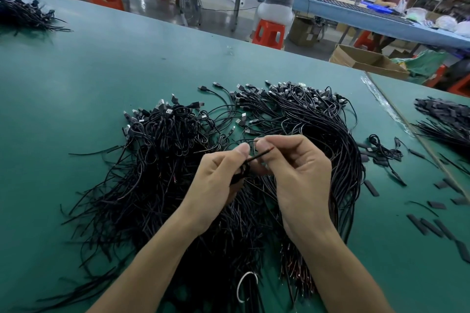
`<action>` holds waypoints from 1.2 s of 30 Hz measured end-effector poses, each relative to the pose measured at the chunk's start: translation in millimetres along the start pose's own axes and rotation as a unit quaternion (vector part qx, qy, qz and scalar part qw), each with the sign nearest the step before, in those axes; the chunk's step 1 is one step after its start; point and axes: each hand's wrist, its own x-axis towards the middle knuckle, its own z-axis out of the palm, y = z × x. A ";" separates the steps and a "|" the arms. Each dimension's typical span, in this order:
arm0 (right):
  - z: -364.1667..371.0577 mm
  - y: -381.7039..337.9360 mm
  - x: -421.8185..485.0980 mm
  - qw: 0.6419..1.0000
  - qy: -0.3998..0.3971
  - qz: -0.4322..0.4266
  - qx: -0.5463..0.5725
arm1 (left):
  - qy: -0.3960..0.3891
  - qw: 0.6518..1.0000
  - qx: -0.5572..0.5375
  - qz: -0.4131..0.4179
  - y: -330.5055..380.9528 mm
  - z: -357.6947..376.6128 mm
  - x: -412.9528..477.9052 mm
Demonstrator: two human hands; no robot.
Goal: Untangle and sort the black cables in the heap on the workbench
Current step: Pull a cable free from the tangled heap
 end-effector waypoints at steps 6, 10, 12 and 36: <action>5.2 -1.2 -4.0 0.998 0.044 0.022 0.025 | 0.012 0.999 0.020 0.032 -6.5 4.7 -1.6; 5.5 3.9 -15.1 0.997 -0.029 0.023 -0.062 | 0.044 0.996 -0.009 0.077 -4.4 1.2 0.6; 3.0 3.4 -17.4 0.991 -0.054 0.006 -0.125 | 0.076 0.993 0.000 0.090 -2.3 -2.9 1.4; -20.5 -10.3 8.8 0.821 -0.331 -0.194 -0.423 | -0.088 0.918 -0.101 -0.373 -12.4 -6.0 6.4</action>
